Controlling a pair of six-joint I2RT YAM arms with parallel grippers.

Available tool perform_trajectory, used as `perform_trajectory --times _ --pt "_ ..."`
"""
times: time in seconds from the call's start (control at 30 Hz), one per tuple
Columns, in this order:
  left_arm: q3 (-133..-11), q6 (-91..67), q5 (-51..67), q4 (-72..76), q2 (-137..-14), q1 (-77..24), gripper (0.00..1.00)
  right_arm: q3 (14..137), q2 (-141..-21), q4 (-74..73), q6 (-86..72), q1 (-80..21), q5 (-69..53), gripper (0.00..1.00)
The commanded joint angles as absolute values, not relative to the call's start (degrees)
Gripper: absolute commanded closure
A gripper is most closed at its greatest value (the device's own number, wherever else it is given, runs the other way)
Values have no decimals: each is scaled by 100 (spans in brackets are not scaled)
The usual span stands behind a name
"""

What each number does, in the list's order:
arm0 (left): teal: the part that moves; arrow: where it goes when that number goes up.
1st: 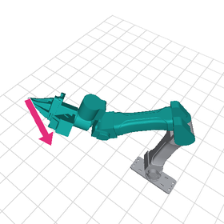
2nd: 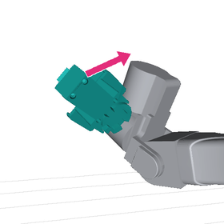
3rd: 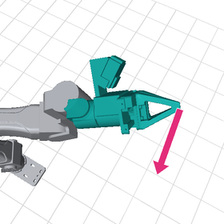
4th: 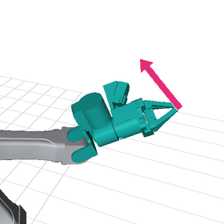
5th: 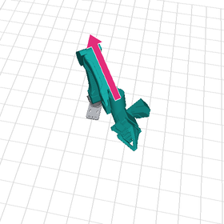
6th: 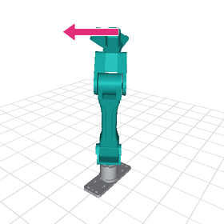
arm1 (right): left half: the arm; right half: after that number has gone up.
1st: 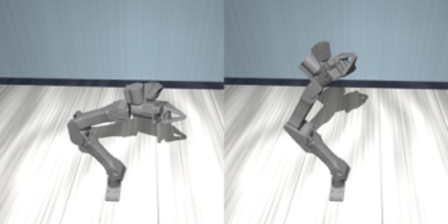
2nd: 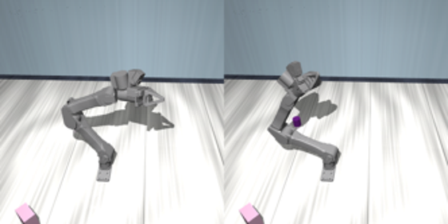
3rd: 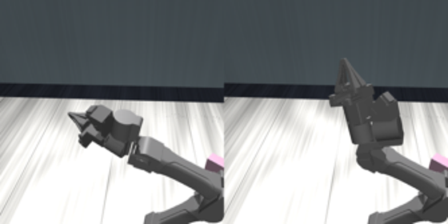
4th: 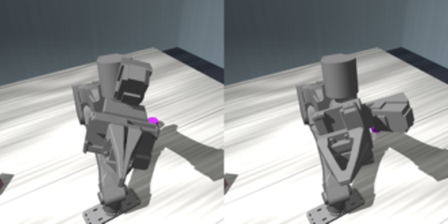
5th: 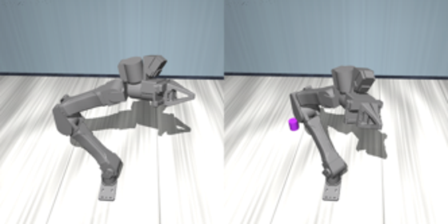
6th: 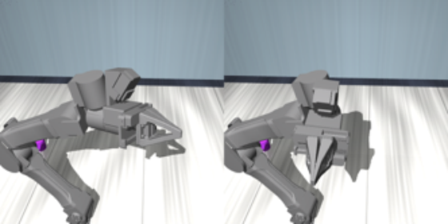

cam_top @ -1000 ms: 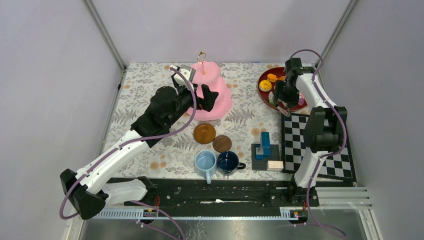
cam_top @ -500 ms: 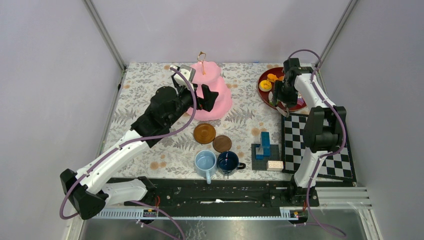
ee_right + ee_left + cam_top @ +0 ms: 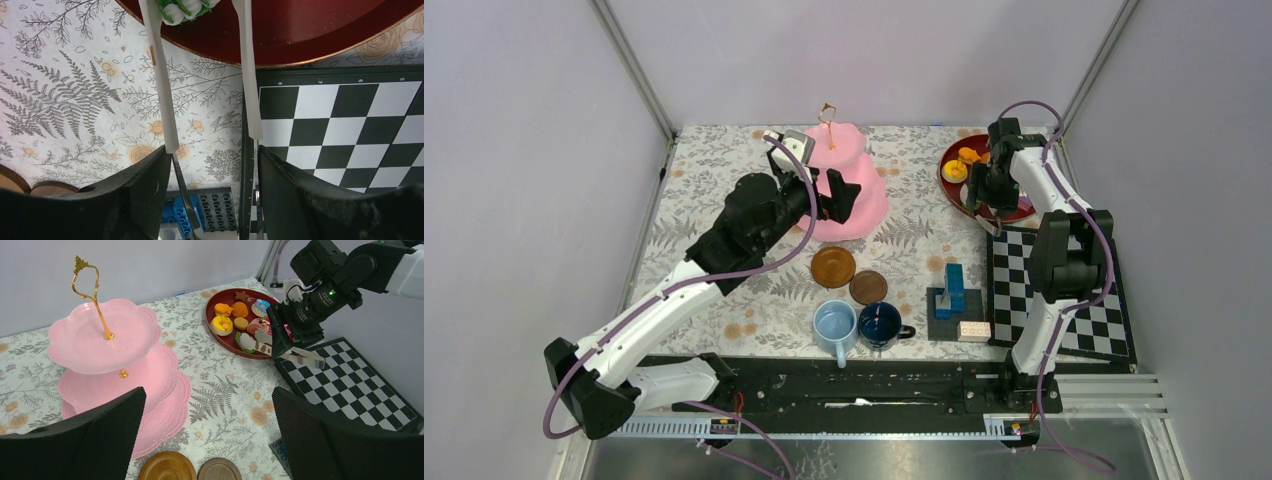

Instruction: Serve the afternoon tea

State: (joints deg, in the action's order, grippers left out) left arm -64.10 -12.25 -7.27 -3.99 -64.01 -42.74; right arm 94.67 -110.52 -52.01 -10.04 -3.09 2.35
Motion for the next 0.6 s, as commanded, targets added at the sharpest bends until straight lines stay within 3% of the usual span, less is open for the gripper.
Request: perform_trajectory --times 0.0,0.23,0.57 --pt "-6412 -1213 -712 -69 -6249 -4284 1 9567 -11165 -5331 -932 -378 323 34" --pt "-6411 -1213 -713 -68 -6267 -4281 1 9624 -11202 -5326 -951 -387 317 37" --pt "-6410 -1229 -695 -68 -6259 -4272 1 9646 -10859 -5199 -1015 -387 519 62"
